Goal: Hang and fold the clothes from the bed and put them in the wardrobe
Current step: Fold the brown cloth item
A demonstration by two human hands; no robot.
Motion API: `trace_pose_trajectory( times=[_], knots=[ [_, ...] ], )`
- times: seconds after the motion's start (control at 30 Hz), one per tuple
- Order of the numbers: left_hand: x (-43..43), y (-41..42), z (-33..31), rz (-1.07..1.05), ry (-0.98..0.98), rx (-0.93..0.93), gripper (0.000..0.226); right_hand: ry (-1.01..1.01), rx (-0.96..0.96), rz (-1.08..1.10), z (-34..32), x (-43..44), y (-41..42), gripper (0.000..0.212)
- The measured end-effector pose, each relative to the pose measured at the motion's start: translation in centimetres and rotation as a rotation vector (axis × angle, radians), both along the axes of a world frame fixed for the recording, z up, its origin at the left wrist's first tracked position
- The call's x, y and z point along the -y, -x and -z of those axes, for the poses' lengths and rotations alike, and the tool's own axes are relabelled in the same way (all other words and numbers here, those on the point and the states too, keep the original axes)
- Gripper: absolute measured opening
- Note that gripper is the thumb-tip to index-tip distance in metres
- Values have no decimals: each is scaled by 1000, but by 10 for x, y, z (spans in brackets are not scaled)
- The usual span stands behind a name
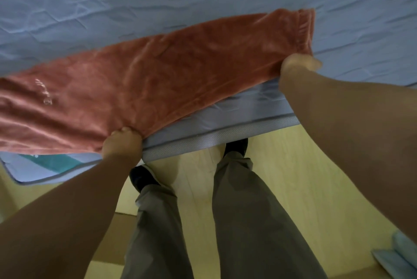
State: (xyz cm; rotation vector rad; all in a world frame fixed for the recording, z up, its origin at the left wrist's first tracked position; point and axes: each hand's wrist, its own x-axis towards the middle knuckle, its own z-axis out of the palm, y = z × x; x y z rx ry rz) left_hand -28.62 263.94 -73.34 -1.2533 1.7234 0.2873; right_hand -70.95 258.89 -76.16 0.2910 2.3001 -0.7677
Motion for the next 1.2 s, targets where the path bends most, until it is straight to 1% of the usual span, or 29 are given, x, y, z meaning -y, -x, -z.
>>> trace_pose_trajectory(
  times=[0.03, 0.1, 0.13, 0.2, 0.23, 0.3, 0.4, 0.43, 0.5, 0.57, 0.63, 0.73, 0.8, 0.83, 0.87, 0.9, 0.97, 1.0, 1.03, 1.07, 1.1, 1.13, 1.17, 1.2],
  knots=[
    [-1, 0, 1, 7, -4, 3, 35, -80, -2, -49, 1, 1, 0, 49],
    [0, 3, 2, 14, -4, 5, 36, -296, -161, -182, -1, 1, -2, 59],
    [0, 4, 2, 15, 0, -15, 36, -341, -249, -270, -3, 1, -4, 65],
    [2, 9, 3, 64, 14, -113, 31, -272, -376, -463, -6, -1, -5, 77],
    [4, 13, 3, 102, 25, -178, 30, -227, -398, -550, -6, -1, -1, 82],
    [9, 25, 2, 166, 50, -286, 36, -157, -361, -671, -3, 2, 10, 93],
    [19, 51, 3, 195, 75, -361, 35, -117, -267, -647, 5, 19, 31, 105],
    [22, 61, 4, 189, 71, -376, 33, -138, -250, -635, 8, 23, 38, 106],
    [28, 79, 7, 135, 60, -425, 31, -153, -191, -618, 11, 24, 49, 98],
    [34, 95, 9, 25, 41, -509, 33, -78, -125, -573, 9, 24, 56, 86],
    [39, 113, 6, -176, -3, -624, 30, -17, -124, -552, 0, 23, 58, 79],
    [49, 154, -9, -672, -26, -873, 22, -7, -284, -685, -33, 18, 40, 73],
    [57, 184, -27, -1047, -27, -1079, 14, 64, -342, -764, -63, 9, 13, 67],
    [63, 197, -39, -1248, -71, -1176, 15, 98, -341, -803, -77, 2, -4, 64],
    [71, 205, -52, -1413, -141, -1248, 23, 131, -325, -847, -90, -5, -21, 60],
    [77, 209, -64, -1530, -227, -1299, 33, 172, -298, -897, -101, -11, -39, 54],
    [88, 205, -84, -1655, -368, -1381, 53, 247, -192, -1021, -116, -19, -75, 42],
    [91, 198, -91, -1690, -410, -1431, 58, 277, -130, -1099, -121, -22, -94, 46],
    [93, 189, -99, -1718, -441, -1477, 57, 304, -81, -1171, -125, -24, -113, 57],
    [93, 177, -104, -1713, -451, -1512, 50, 333, -44, -1223, -128, -26, -131, 69],
    [94, 164, -106, -1658, -432, -1532, 40, 375, -6, -1254, -130, -28, -149, 76],
    [94, 148, -106, -1586, -390, -1534, 32, 429, 49, -1278, -131, -31, -166, 79],
    [95, 129, -107, -1544, -337, -1512, 30, 480, 129, -1309, -130, -34, -182, 81],
    [95, 109, -107, -1559, -283, -1468, 35, 507, 227, -1337, -129, -37, -197, 83]
  ],
)
